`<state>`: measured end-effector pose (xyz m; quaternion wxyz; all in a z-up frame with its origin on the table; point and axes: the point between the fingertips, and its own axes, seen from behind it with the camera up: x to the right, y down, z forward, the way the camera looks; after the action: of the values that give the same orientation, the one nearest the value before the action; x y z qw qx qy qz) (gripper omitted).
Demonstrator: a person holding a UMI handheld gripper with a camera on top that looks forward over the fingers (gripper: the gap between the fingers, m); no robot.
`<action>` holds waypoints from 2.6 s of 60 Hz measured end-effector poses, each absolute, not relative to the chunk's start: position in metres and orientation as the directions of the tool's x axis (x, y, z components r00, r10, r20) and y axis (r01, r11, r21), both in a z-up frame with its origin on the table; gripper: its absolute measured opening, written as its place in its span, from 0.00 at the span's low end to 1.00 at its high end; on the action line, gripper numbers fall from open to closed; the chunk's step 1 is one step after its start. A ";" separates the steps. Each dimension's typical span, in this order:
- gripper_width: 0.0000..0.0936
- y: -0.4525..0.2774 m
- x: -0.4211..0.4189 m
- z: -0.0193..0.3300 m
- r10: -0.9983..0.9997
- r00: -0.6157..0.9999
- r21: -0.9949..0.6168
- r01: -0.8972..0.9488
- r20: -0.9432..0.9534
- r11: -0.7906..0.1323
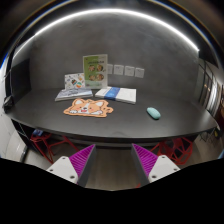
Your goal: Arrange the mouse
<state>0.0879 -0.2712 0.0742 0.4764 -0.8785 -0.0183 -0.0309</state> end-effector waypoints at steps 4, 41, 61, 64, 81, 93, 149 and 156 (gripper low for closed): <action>0.79 -0.269 0.088 0.078 -0.003 0.997 -0.846 0.068 0.081 -0.530; 0.83 -0.127 0.263 0.043 -0.160 0.987 -0.831 -0.064 0.030 -0.553; 0.86 -0.030 0.354 -0.016 -0.037 0.998 -0.760 0.018 0.056 -0.649; 0.84 -0.019 0.355 -0.015 -0.023 1.000 -0.765 -0.006 0.012 -0.644; 0.84 0.021 0.366 -0.019 -0.003 0.999 -0.752 -0.028 -0.034 -0.658; 0.58 0.044 0.374 -0.019 -0.064 0.997 -0.758 -0.071 -0.039 -0.648; 0.48 0.046 -0.061 0.034 -0.018 0.999 -0.812 0.022 0.040 -0.583; 0.48 0.044 -0.069 0.008 -0.039 0.997 -0.797 0.032 0.069 -0.604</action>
<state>-0.0687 0.0440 0.0078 0.4451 -0.8946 0.0021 -0.0399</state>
